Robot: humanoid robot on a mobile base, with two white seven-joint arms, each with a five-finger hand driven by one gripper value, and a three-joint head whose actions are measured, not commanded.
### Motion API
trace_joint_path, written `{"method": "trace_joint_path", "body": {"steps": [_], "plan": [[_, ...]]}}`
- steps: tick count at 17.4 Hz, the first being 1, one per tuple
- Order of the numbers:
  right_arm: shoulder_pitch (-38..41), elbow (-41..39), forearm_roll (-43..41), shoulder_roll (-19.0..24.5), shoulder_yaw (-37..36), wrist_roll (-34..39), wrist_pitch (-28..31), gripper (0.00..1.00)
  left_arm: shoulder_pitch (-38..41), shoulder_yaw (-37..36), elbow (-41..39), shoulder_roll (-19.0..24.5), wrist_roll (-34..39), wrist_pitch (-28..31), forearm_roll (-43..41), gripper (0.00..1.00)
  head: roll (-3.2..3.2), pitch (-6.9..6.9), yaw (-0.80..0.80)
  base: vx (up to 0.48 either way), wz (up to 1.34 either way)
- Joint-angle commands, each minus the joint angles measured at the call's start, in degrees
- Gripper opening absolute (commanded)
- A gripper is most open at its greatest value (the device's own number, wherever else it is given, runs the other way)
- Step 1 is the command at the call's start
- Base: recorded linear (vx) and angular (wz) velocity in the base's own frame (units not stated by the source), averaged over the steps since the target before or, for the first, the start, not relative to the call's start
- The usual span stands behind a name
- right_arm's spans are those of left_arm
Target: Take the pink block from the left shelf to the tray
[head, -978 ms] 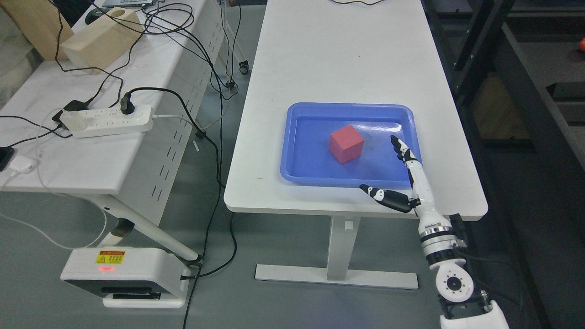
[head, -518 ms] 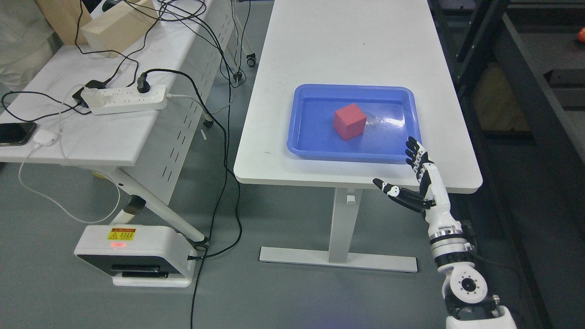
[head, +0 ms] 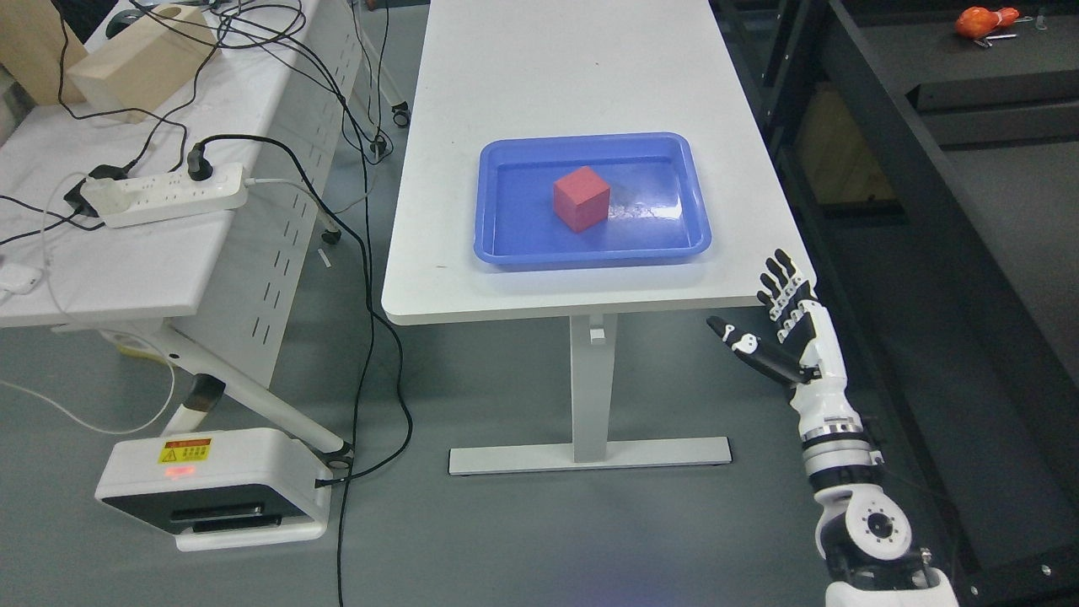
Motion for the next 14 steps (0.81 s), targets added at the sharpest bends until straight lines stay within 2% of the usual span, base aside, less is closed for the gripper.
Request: {"method": "trace_joint_path", "body": {"steps": [1, 14], "plan": [[-0.04, 0.04, -2.0, -1.0, -0.55, 0.04, 0.02, 0.99, 1.14, 0.0, -1.0, 1.0, 0.0, -0.03, 0.0, 1.0, 0.0, 0.0, 0.0, -0.069, -0.12], [-0.21, 0.04, -2.0, -1.0, -0.29, 0.04, 0.01, 1.0, 1.14, 0.0, -1.0, 1.0, 0.0, -0.03, 0.0, 1.0, 0.0, 0.01, 0.0, -0.013, 0.0]]}}
